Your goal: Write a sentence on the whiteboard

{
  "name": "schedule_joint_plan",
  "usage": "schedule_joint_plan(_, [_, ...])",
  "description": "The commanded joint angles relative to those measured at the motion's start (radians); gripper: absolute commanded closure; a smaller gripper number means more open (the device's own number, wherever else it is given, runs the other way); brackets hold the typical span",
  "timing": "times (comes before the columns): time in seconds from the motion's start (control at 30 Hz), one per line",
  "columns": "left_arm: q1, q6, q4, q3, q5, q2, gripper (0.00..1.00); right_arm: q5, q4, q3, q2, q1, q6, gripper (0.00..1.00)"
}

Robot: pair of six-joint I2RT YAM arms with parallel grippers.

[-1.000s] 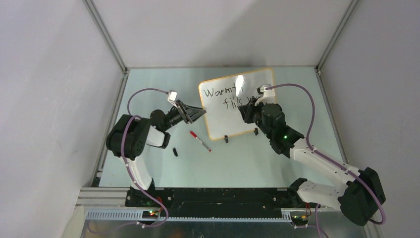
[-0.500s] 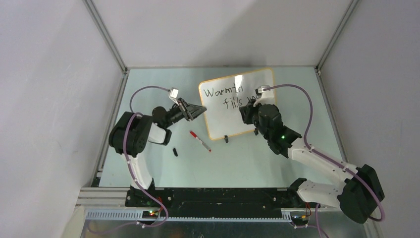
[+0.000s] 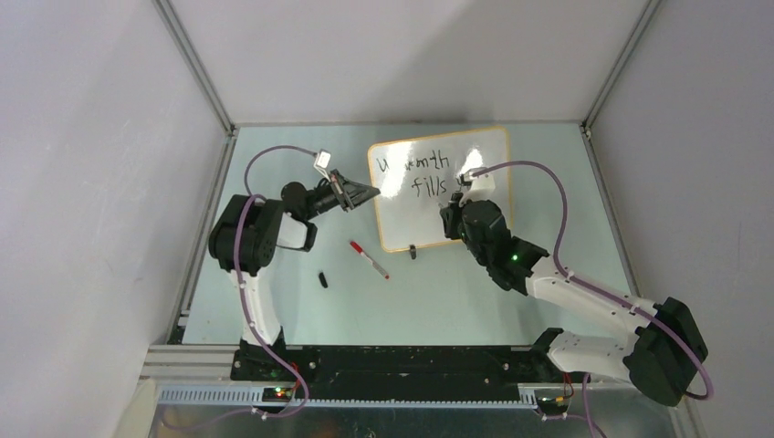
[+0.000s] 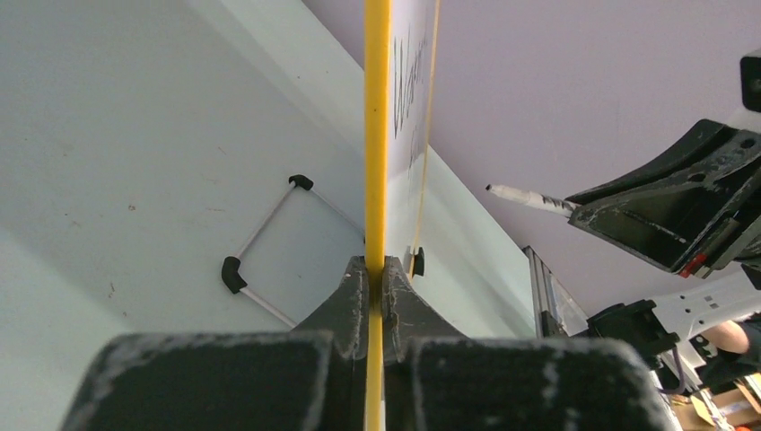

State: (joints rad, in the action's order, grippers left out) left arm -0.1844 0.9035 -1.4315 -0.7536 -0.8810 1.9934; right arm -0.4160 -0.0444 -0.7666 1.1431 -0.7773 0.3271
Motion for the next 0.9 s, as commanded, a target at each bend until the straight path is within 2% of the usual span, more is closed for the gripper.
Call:
schedule_joint_plan(0.0, [0.005, 0.054, -0.072, -0.049, -0.066, 0.03, 1.0, -0.119, 0.086, -0.043, -0.006, -0.041, 0.029, 1.0])
schedule_joint_plan(0.57, [0.002, 0.062, -0.096, -0.018, -0.036, 0.026, 1.0, -0.178, 0.123, -0.084, 0.111, -0.074, 0.038, 1.0])
schedule_joint_plan(0.87, [0.0, 0.062, -0.096, -0.011, -0.026, 0.021, 1.0, -0.149, 0.111, -0.093, 0.137, -0.074, 0.02, 1.0])
